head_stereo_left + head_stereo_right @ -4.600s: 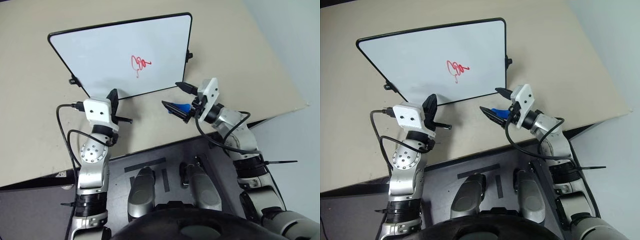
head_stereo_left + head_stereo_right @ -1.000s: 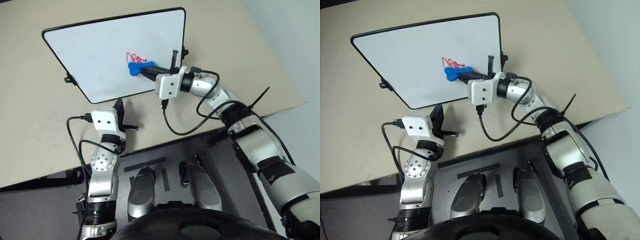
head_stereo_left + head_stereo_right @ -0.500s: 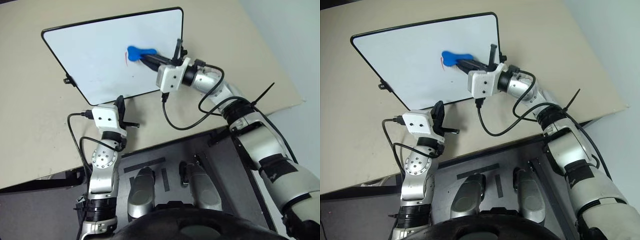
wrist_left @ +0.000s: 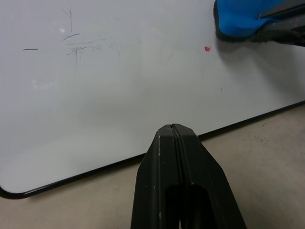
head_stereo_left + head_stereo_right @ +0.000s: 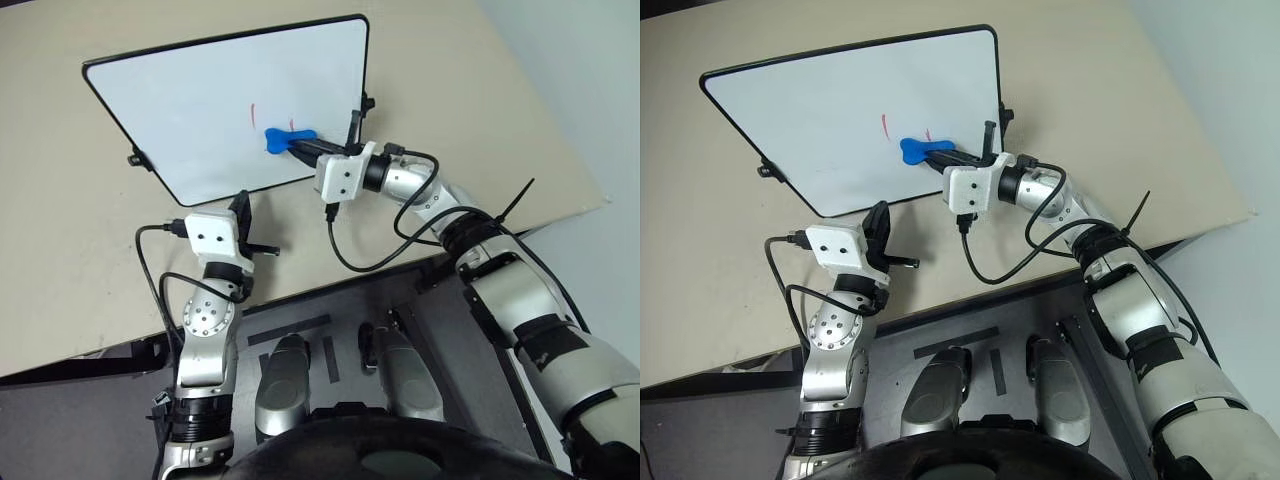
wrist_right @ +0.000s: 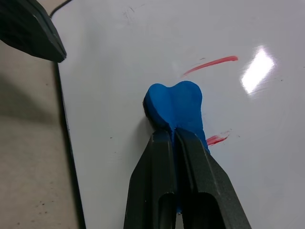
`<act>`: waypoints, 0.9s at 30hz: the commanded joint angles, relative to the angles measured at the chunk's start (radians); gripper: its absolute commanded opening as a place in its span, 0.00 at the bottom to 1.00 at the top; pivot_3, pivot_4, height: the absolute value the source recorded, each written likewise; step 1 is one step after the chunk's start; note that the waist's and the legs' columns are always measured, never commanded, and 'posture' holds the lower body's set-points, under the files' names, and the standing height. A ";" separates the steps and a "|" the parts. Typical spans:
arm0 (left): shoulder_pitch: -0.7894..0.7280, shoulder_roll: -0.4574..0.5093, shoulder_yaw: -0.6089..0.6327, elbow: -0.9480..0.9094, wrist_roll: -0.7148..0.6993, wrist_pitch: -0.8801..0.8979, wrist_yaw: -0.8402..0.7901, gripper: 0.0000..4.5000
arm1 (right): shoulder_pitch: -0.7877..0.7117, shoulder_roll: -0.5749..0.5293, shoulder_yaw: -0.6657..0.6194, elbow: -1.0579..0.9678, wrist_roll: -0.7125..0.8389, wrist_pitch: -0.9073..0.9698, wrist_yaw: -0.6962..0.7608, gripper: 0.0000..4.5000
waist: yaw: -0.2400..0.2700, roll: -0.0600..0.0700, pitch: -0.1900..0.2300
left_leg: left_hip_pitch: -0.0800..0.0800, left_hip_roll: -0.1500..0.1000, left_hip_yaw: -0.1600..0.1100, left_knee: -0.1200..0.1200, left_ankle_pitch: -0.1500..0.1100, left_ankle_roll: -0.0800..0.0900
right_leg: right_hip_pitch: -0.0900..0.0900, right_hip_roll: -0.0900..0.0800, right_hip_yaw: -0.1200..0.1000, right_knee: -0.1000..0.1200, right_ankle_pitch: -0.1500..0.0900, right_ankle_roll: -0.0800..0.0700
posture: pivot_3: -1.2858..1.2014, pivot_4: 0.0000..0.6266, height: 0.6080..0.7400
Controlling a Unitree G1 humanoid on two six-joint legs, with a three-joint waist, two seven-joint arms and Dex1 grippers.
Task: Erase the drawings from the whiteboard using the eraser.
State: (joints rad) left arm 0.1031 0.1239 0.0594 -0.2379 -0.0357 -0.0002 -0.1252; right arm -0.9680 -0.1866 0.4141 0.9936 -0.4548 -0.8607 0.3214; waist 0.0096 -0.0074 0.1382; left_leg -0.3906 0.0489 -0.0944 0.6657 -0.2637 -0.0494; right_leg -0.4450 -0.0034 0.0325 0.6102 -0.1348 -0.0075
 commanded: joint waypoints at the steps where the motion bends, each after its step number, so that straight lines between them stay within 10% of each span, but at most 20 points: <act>1: -0.006 0.006 -0.001 -0.023 0.004 -0.019 0.000 0.00 | -0.061 -0.037 -0.064 -0.043 0.007 0.000 -0.114 0.00 | 0.001 0.000 0.000 | 0.000 0.000 0.000 0.000 0.000 0.000 | 0.000 0.000 0.000 0.000 0.000 0.000 | 0.52 0.24 1.00; 27: -0.024 0.007 -0.001 -0.009 0.003 -0.020 0.002 0.00 | 0.008 -0.039 -0.001 -0.013 -0.003 0.016 -0.006 0.00 | -0.004 0.000 0.000 | 0.001 0.000 0.000 0.000 0.000 0.000 | -0.002 0.000 0.000 -0.001 0.002 0.000 | 0.52 0.24 1.00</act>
State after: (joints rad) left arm 0.0886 0.1299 0.0597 -0.2353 -0.0359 -0.0002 -0.1248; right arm -0.9487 -0.2236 0.4184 0.9786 -0.4692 -0.8679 0.2996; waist 0.0061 -0.0071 0.1383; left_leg -0.3893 0.0492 -0.0942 0.6655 -0.2638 -0.0496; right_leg -0.4466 -0.0034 0.0326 0.6095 -0.1328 -0.0070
